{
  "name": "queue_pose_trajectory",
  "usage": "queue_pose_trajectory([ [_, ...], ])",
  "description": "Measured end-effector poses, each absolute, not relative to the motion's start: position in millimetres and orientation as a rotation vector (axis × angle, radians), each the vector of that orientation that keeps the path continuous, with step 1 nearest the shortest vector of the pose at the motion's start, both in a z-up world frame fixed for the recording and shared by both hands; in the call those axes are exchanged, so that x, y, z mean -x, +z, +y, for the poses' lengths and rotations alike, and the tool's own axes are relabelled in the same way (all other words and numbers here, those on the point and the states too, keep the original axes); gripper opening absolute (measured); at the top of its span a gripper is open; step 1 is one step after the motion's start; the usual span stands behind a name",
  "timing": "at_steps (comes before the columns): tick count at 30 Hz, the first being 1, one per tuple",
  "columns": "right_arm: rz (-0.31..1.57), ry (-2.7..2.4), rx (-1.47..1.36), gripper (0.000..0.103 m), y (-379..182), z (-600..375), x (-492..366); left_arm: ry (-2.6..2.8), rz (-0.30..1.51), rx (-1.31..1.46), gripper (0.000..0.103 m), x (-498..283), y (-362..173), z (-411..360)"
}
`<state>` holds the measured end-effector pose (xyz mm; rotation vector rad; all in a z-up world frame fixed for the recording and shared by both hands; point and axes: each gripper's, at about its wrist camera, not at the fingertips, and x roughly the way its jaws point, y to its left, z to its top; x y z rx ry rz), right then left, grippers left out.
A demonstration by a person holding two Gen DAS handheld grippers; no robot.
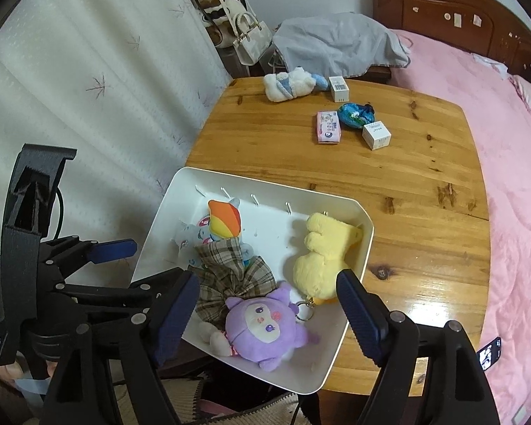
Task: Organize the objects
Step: 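Open both tools and lift them away from the tray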
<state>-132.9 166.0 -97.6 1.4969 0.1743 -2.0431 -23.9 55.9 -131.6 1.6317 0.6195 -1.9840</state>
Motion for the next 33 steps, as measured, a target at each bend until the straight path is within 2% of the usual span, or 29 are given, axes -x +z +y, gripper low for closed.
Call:
queue_pose_trajectory([
  [16, 0.161, -2.081, -1.411, 0.081, -78.4, 170.0, 137.6, -2.014, 0.758, -1.509, 0.075, 25.0, -115.8, 36.3],
  [33, 0.289, -2.187, -1.245, 0.081, -53.7, 180.9, 136.5, -2.101, 0.599, -1.389, 0.075, 53.8, -71.7, 47.6],
])
